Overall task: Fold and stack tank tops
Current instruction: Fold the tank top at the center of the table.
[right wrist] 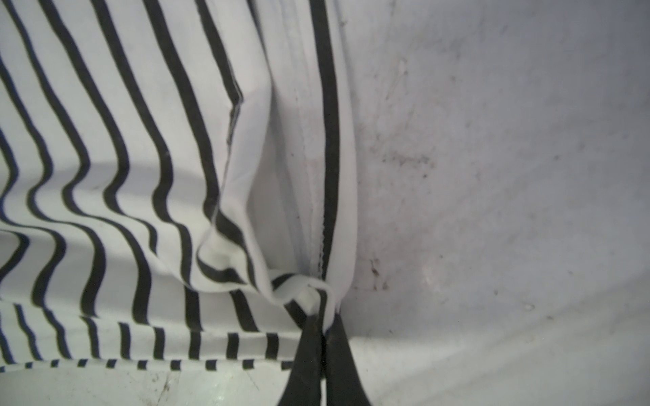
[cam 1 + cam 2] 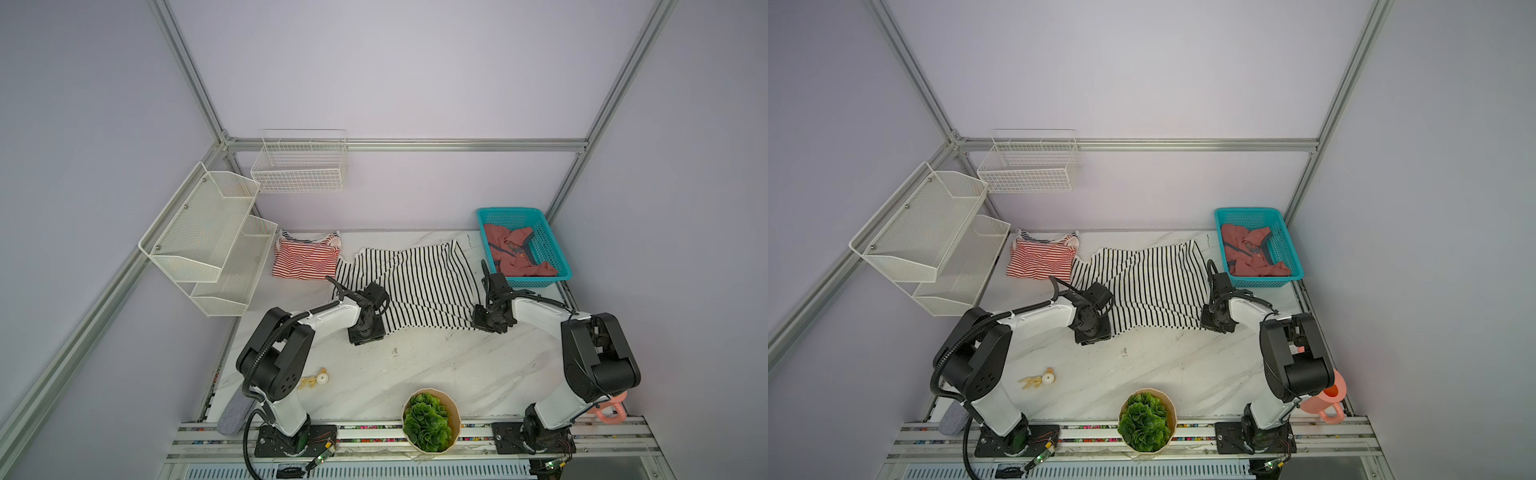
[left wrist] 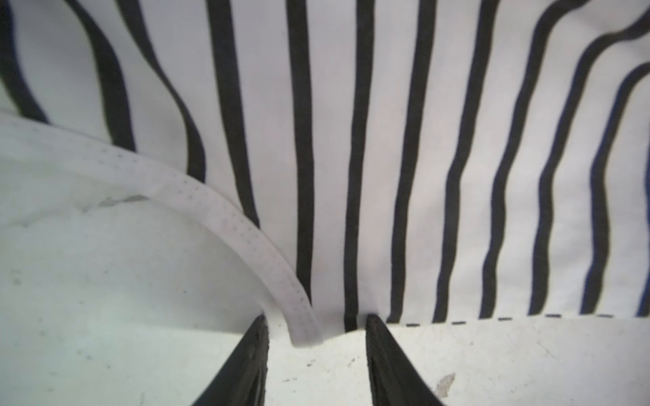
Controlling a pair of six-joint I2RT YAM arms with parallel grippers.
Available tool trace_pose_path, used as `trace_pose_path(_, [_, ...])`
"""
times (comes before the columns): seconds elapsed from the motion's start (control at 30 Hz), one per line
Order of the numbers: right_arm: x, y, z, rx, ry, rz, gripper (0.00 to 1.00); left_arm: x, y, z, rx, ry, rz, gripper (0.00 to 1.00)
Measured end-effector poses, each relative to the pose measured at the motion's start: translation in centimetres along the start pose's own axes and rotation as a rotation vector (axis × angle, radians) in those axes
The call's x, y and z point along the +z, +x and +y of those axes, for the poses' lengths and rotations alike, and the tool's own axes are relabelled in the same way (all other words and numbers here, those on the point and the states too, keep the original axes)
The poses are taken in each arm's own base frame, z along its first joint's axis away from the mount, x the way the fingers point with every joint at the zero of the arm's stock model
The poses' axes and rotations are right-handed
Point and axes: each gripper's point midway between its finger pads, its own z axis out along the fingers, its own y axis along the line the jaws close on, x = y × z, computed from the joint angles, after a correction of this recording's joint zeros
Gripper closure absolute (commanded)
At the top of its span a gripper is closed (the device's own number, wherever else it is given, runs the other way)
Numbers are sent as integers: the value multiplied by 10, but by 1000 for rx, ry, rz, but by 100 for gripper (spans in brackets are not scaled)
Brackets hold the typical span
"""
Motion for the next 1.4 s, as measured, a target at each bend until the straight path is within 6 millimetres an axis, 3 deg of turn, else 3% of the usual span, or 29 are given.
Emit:
trace_pose_path(0.4, [0,1,0,2,-6,-2,100,1,-2,8,-16,-43,-17,76])
trace_pose_path(0.63, [-2,4,1,1,-19,-1,100,2,-5,5,-13,-41,-21,100])
trace_pose_path(1.03, [-35,-4,10,-5,-70,-77,100,-1,-1,2,21,-19,0,100])
trace_pose_path(1.27, [-51,-2,13,-6,-92,-94,100,-25,2,3,67,11,-13,100])
trace_pose_path(1.4, [-53,-2,13,-5,-88,-87,100,-28,3,8,101,-19,-5,100])
